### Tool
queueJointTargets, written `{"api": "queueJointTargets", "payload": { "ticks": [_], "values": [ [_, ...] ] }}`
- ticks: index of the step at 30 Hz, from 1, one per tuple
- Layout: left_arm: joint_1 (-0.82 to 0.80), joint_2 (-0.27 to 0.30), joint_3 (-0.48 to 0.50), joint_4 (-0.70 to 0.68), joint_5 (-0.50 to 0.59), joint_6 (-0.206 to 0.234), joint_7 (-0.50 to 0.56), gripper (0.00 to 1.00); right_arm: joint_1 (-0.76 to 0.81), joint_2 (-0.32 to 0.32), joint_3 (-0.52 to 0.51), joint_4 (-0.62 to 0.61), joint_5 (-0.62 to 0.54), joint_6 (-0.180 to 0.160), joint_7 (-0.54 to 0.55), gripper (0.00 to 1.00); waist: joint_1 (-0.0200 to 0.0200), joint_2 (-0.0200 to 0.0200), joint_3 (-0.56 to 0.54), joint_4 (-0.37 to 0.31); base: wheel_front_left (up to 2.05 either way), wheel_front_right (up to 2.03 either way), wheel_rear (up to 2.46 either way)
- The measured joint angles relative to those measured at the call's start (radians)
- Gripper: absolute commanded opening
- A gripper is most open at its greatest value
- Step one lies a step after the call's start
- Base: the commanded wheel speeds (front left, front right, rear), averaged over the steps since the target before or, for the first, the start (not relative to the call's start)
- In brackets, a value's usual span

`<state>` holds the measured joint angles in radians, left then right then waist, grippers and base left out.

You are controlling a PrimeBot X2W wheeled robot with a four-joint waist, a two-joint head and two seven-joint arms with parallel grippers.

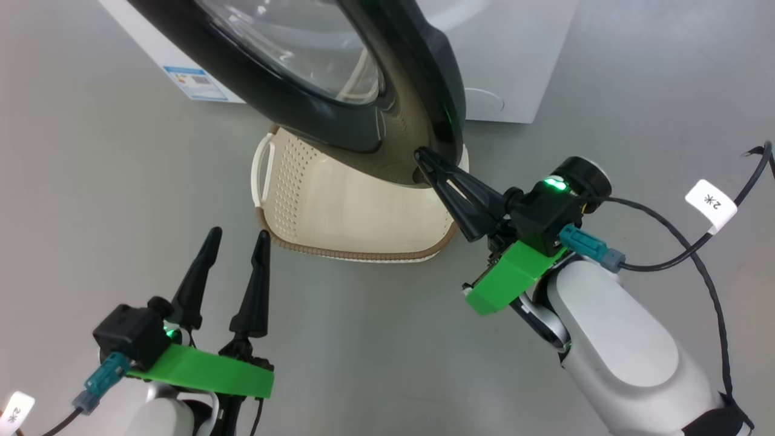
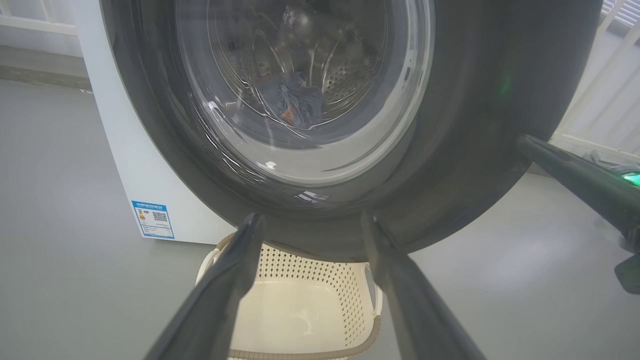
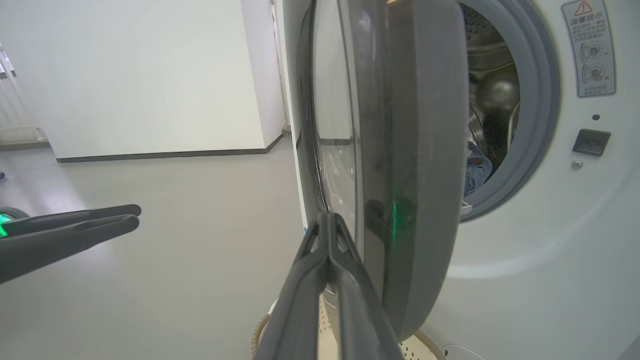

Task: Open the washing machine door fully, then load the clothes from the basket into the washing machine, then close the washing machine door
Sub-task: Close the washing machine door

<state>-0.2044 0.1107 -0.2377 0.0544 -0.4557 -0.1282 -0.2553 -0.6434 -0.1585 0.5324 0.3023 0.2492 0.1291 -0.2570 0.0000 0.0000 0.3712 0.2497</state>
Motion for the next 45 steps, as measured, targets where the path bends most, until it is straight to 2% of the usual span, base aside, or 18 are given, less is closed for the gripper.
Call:
{"api": "queueJointTargets", "payload": {
  "ticks": [12,25,45],
  "values": [
    [-0.033,-0.001,-0.015,0.003,-0.008,0.0,0.0,1.0,-0.053,-0.012,-0.03,0.022,0.0,0.0,0.0,0.0,0.0,0.0,0.057,0.029,0.0,0.0,0.0],
    [-0.095,-0.016,-0.044,0.003,-0.024,0.0,0.0,1.0,-0.167,-0.059,-0.102,0.04,-0.04,0.001,0.0,0.0,0.0001,0.0,0.144,0.045,0.0,0.0,0.0],
    [-0.175,-0.049,-0.074,0.001,-0.061,0.0,0.0,1.0,-0.442,-0.131,-0.183,0.103,-0.119,0.0,0.004,0.0,0.0,0.0,0.301,0.106,0.0,0.0,0.0]
  ]
}}
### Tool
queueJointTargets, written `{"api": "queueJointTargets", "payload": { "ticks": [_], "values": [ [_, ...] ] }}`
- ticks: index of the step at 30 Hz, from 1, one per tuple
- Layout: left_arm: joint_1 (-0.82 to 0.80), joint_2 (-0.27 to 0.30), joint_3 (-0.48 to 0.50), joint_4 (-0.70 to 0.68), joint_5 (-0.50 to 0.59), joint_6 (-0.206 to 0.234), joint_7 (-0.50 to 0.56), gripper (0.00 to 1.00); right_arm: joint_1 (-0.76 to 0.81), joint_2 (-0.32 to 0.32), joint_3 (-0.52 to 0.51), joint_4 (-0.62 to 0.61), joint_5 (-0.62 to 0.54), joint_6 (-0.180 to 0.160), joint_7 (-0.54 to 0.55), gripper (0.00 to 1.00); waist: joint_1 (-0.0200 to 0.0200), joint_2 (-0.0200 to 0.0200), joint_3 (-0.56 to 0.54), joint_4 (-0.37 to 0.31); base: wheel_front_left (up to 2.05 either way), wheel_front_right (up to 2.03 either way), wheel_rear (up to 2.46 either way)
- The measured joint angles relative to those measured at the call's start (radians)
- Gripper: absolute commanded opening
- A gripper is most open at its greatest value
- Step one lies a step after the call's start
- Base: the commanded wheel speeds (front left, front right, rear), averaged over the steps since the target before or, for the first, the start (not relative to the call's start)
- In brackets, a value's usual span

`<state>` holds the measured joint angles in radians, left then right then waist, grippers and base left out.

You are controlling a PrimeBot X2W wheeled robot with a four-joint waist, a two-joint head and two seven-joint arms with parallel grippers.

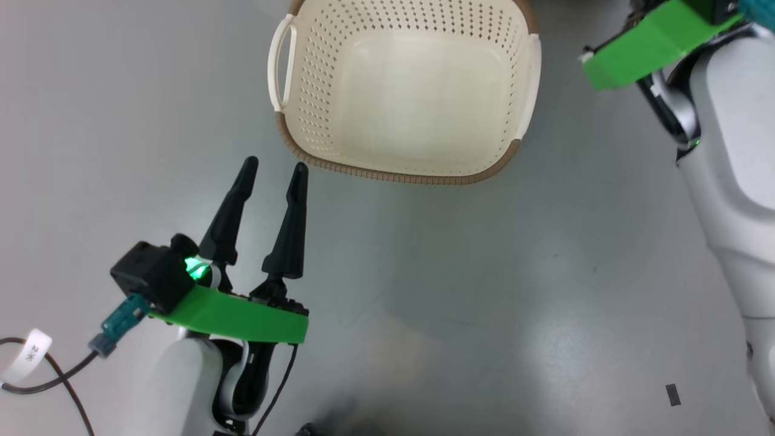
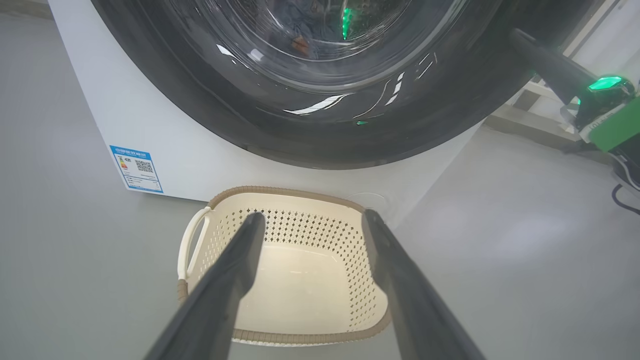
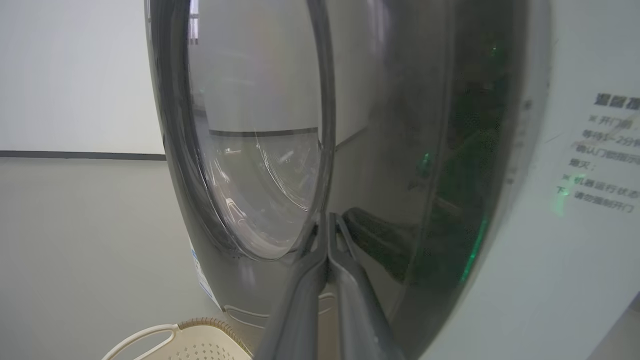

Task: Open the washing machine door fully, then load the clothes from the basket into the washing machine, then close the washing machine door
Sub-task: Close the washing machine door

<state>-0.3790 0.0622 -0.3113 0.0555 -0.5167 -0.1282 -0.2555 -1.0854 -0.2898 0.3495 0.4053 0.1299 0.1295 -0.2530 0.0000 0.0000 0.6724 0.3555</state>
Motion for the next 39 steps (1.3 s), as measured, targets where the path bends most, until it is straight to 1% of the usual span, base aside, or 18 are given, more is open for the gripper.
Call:
{"api": "queueJointTargets", "payload": {
  "ticks": [7,13,14,18,23,31,39],
  "values": [
    [-0.019,-0.012,-0.006,0.001,-0.002,0.0,0.0,1.0,-0.085,-0.01,-0.016,0.045,-0.029,0.0,0.014,0.0,0.0,0.0,0.027,0.018,0.0,0.0,0.0],
    [-0.02,-0.015,-0.014,0.001,-0.009,0.0,0.0,1.0,-0.149,0.005,-0.093,0.078,-0.091,0.001,0.023,0.0,0.0,0.0,0.044,0.027,0.0,0.0,0.0],
    [-0.021,-0.016,-0.015,0.001,-0.009,0.0,0.0,1.0,-0.153,0.01,-0.101,0.079,-0.101,0.007,0.023,0.0,0.0,0.0,0.047,0.029,0.0,0.0,0.0],
    [-0.027,-0.019,-0.017,0.002,-0.009,0.0,0.0,1.0,-0.16,0.039,-0.13,0.083,-0.144,0.009,0.023,0.0,0.0,0.0,0.054,0.032,0.0,0.0,0.0],
    [-0.036,-0.024,-0.018,0.004,-0.01,0.0,0.0,1.0,-0.164,0.052,-0.143,0.09,-0.163,0.009,0.023,0.0,0.0,0.0,0.056,0.034,0.0,0.0,0.0],
    [-0.036,-0.025,-0.018,0.015,-0.01,0.0,0.0,1.0,-0.163,0.067,-0.157,0.111,-0.171,0.009,0.018,0.0,0.0,0.0,0.04,0.03,0.0,0.0,0.0],
    [-0.034,-0.023,-0.005,0.017,-0.007,0.0,0.0,1.0,-0.119,0.069,-0.16,0.131,-0.149,0.008,0.005,0.0,0.0,0.0,-0.014,0.017,0.0,0.0,0.0]
  ]
}}
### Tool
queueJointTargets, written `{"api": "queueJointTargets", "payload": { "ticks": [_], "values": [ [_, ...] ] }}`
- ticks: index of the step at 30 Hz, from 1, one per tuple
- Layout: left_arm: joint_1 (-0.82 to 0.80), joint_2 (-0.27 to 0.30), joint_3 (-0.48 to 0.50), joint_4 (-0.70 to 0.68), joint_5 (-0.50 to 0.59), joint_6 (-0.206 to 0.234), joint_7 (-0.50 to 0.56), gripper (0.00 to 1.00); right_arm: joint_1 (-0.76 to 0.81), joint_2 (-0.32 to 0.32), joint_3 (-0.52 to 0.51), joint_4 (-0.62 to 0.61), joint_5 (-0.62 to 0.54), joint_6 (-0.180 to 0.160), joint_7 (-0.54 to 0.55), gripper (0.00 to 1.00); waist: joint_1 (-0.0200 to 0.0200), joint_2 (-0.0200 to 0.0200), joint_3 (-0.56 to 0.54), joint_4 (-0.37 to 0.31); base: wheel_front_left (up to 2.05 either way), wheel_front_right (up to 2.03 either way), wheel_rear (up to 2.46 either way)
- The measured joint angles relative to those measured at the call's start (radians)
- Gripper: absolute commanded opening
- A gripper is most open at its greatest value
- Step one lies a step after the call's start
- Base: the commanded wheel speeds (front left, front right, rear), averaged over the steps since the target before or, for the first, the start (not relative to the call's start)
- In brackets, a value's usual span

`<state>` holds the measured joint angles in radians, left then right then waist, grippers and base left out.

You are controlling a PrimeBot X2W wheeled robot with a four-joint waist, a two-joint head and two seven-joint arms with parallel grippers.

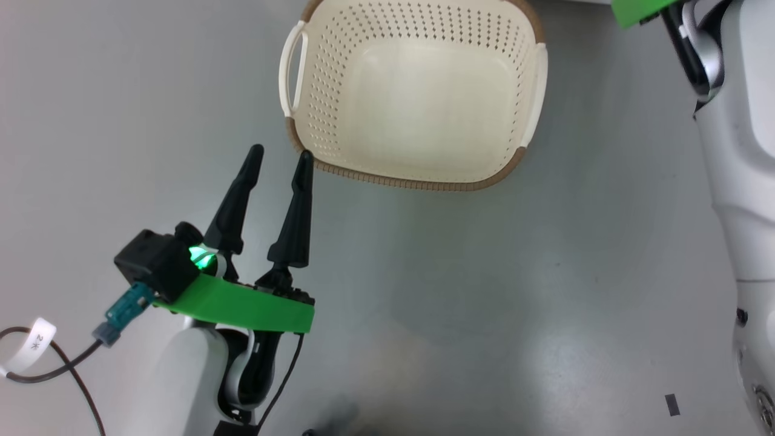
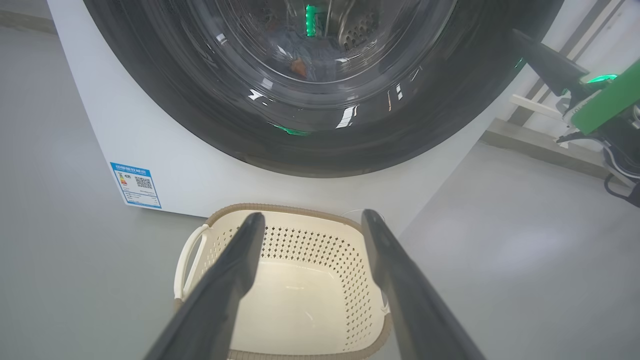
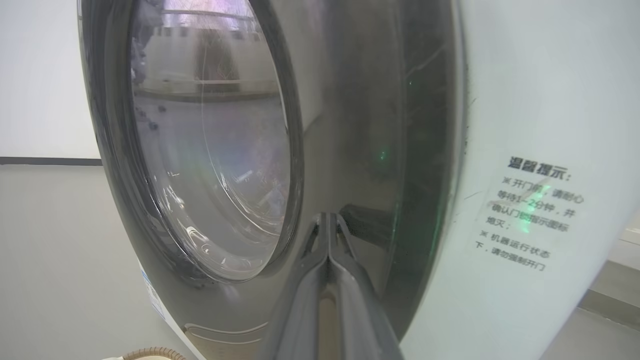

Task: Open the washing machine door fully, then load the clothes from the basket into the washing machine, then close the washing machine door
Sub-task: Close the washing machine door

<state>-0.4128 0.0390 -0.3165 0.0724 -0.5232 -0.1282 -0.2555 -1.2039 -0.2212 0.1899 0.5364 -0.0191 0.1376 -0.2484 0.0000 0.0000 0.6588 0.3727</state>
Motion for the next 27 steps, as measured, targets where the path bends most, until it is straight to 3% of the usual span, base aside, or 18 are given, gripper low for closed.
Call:
{"api": "queueJointTargets", "payload": {
  "ticks": [8,13,27],
  "values": [
    [0.032,0.014,0.025,0.007,0.018,0.0,0.0,1.0,0.147,0.006,0.032,-0.012,0.028,0.0,-0.001,0.0,0.0,0.0,-0.081,-0.031,0.0,0.0,0.0],
    [0.063,0.031,0.043,0.009,0.031,0.0,0.0,1.0,0.281,0.02,0.03,-0.085,0.062,0.0,-0.008,0.0,0.0,0.0,-0.143,-0.058,0.0,0.0,0.0],
    [0.177,0.061,0.107,0.015,0.067,0.0,0.0,1.0,0.682,0.104,-0.127,-0.297,0.085,-0.001,-0.009,0.0,0.0,0.0,-0.321,-0.165,0.0,0.0,0.0]
  ]
}}
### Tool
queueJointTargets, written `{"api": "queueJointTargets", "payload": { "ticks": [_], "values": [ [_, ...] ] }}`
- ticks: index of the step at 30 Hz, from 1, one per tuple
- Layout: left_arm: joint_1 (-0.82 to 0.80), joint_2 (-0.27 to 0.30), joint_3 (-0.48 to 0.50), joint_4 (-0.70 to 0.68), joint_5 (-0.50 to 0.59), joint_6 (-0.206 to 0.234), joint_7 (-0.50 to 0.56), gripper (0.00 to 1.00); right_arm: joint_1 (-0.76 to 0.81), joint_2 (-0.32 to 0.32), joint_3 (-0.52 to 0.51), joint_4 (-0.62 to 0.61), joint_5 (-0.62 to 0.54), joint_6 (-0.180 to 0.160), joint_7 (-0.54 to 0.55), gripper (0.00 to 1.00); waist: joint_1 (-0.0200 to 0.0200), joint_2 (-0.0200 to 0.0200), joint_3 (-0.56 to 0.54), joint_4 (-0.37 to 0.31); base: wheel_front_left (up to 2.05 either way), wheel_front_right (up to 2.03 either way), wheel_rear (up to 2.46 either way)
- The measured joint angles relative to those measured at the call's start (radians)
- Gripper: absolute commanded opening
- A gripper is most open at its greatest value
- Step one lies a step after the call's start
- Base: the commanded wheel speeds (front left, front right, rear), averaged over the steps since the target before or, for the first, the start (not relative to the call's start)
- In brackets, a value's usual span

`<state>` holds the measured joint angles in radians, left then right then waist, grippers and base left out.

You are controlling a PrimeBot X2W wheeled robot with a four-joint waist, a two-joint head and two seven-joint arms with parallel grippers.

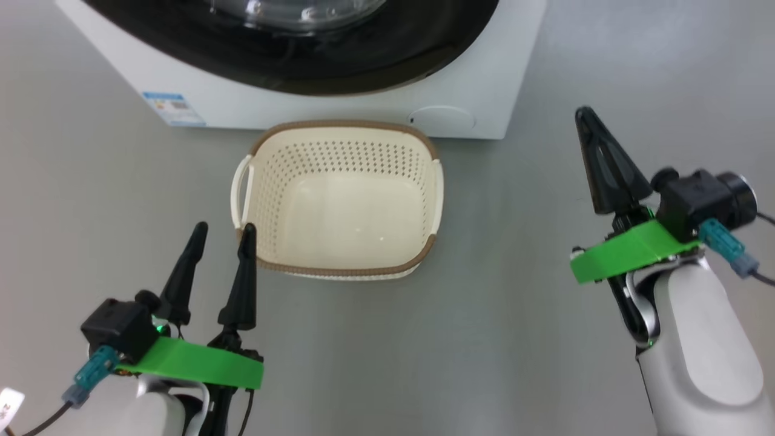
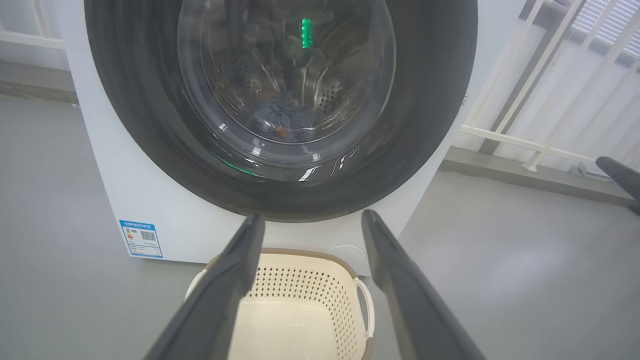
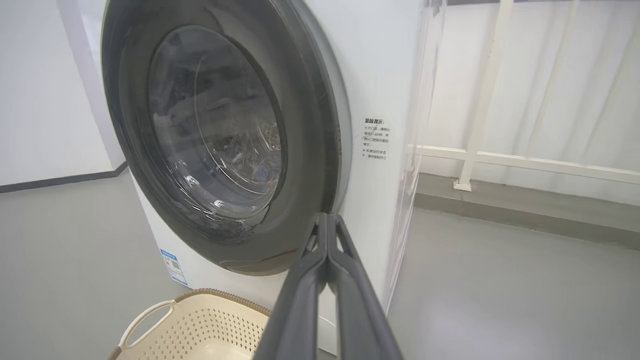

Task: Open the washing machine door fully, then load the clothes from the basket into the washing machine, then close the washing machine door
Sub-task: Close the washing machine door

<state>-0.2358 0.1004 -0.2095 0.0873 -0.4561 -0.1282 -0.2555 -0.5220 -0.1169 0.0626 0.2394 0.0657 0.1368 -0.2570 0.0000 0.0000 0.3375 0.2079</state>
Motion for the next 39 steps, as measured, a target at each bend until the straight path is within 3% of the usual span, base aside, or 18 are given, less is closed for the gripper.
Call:
{"api": "queueJointTargets", "payload": {
  "ticks": [9,26,27,28,29,39],
  "values": [
    [0.058,0.003,0.036,0.003,0.015,0.0,0.0,1.0,0.181,0.049,-0.077,-0.078,0.027,0.0,0.0,0.0,0.0,0.0,-0.099,-0.067,0.0,0.0,0.0],
    [0.14,0.0,0.08,0.019,0.056,0.0,0.0,1.0,0.39,0.063,-0.099,-0.102,0.096,0.0,0.0,0.0,0.0,0.0,-0.216,-0.137,0.0,0.0,0.0],
    [0.143,-0.001,0.084,0.021,0.057,0.0,0.0,1.0,0.396,0.063,-0.105,-0.102,0.099,0.0,0.0,0.13,0.0,0.0,-0.221,-0.139,0.0,0.0,0.0],
    [0.148,-0.001,0.087,0.022,0.057,0.0,0.0,1.0,0.402,0.063,-0.108,-0.101,0.105,0.0,0.0,0.76,0.0,0.0,-0.226,-0.141,0.0,0.0,0.0],
    [0.154,-0.003,0.09,0.025,0.057,0.0,0.0,1.0,0.407,0.063,-0.11,-0.096,0.106,0.0,0.0,1.0,0.0,0.0,-0.23,-0.143,0.0,0.0,0.0],
    [0.176,-0.013,0.103,0.045,0.078,0.0,0.0,1.0,0.416,0.065,-0.114,-0.094,0.107,0.0,0.0,1.0,0.0,0.0,-0.26,-0.155,0.0,0.0,0.0]
  ]
}}
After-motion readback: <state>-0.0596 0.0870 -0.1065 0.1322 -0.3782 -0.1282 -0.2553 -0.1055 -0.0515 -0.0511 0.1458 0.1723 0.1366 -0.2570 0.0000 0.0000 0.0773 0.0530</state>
